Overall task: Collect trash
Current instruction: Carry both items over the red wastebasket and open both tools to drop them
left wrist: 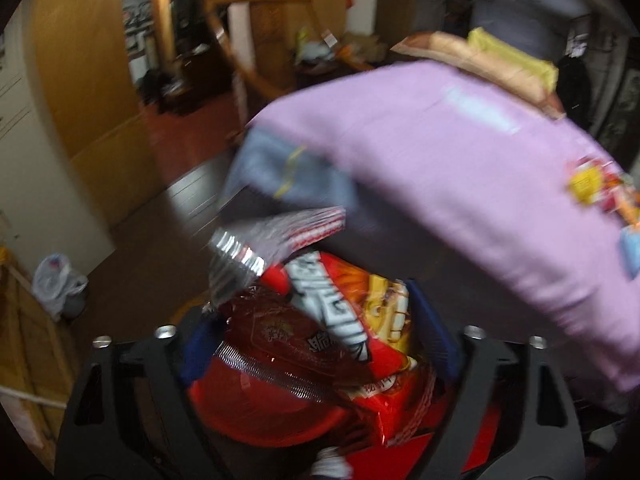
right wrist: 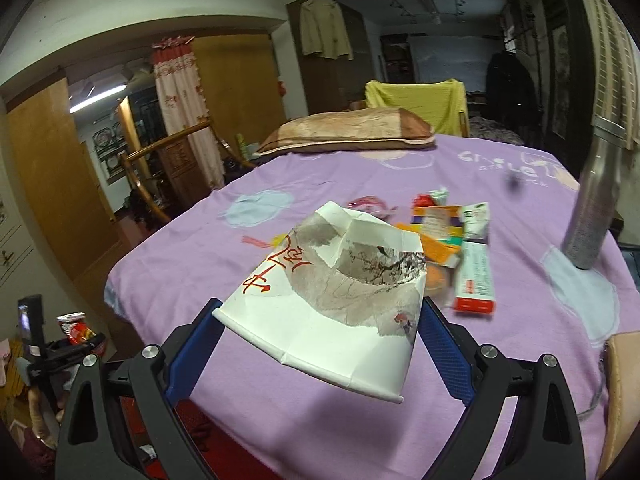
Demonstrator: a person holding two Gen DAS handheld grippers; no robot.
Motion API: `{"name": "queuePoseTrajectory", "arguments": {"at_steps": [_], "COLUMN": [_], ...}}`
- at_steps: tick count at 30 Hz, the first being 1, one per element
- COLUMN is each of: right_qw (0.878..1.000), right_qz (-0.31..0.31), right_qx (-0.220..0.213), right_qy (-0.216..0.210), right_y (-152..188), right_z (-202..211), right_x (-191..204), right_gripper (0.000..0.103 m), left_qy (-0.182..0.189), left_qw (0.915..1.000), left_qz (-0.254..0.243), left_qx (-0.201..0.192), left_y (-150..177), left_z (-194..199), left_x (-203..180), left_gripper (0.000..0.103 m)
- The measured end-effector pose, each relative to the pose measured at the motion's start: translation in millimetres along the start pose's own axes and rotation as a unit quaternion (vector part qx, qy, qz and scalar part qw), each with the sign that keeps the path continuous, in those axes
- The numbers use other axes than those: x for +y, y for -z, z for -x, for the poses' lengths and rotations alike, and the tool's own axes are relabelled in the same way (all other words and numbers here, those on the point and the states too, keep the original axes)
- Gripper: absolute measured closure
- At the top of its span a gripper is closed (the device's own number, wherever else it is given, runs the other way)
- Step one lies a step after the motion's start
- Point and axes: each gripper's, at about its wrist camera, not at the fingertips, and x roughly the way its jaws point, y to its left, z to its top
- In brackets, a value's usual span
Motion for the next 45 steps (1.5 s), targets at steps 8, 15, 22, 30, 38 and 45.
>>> {"name": "queuePoseTrajectory", "arguments": {"at_steps": [8,15,22,30,38,45], "right_qw": [0.996,0.977,0.932,0.904,0.924,0.953], "right_qz": [0.068,0.146,0.232,0.272,0.250,0.224], "right_qx": [0.030,0.086,0.163,0.206,0.164,0.069], "right_qy": [-0.042,-0.129,-0.227,-0.256,-0.238,-0.193], "right_y": [0.6,21.6,62.9,88.5,65.5,32.7], "right_z": [-24.9,-56.1,-93.4,-120.5,-115.1,-87.8], "right_x": [82.6,184.0,302.8,362.9,337.4,284.8], "right_gripper": [0.009,0.009,0.009,0.006,0.006,0.006], "left_qy": [-0.036,-0.085,-0.160,-0.163,-0.152,-0.123], "left_qw": [0.9986,0.9939,0.9800,0.9756,0.9792,0.9864], "left_qz": [0.028,0.070,0.117,0.147,0.133,0.103], "left_qx": [0.026,-0.004,-0.010,-0.012,-0.015,-0.034], "left_y": [20.9,25.0,34.1,37.3,34.4,21.8], "left_z": [-20.4,-6.1,-1.0,3.3,2.5,20.6], "left_x": [40.8,90.1,154.0,179.8,165.8,125.2], "left_gripper": [0.007,0.007,0.007,0.007,0.007,0.007]}}
